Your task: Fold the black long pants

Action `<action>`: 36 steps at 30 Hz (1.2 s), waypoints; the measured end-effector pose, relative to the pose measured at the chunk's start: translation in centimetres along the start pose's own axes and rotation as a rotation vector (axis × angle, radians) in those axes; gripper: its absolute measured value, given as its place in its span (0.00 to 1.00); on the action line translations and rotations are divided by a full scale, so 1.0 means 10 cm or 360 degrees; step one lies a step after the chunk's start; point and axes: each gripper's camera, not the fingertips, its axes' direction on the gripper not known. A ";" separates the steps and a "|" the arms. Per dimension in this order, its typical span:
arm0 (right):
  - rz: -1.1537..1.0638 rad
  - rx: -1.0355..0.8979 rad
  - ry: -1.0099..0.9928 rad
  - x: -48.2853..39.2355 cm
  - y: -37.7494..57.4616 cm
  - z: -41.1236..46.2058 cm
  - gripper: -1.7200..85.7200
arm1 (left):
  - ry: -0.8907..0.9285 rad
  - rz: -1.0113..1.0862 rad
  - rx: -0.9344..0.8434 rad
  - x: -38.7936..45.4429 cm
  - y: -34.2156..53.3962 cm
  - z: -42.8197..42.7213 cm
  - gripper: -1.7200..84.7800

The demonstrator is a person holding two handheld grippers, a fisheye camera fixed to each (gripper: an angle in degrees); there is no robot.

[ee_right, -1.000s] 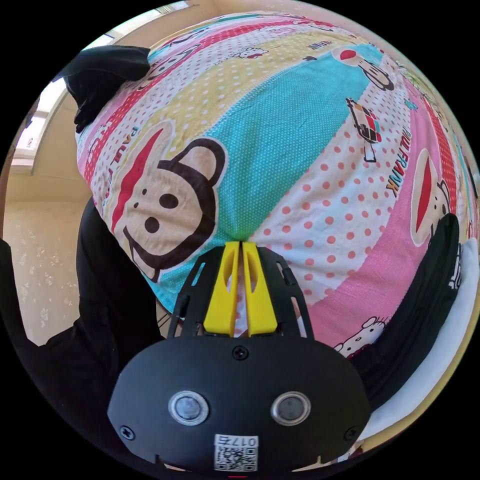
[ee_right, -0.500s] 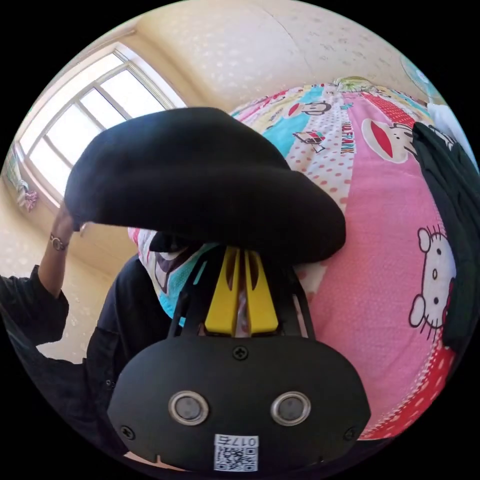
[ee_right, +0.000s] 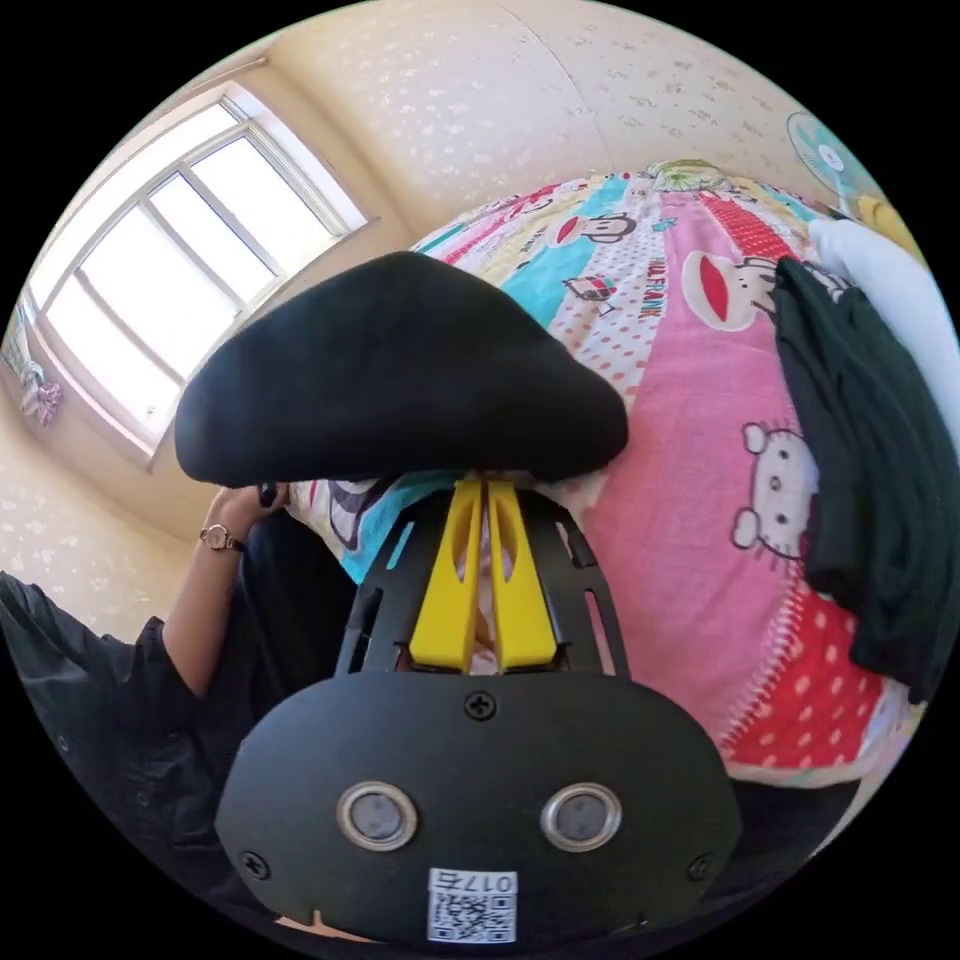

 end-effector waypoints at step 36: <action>-0.1262 -0.0274 0.0224 -4.98 -3.80 2.72 0.22 | -0.0700 0.0323 0.0339 0.57 0.42 -0.43 0.08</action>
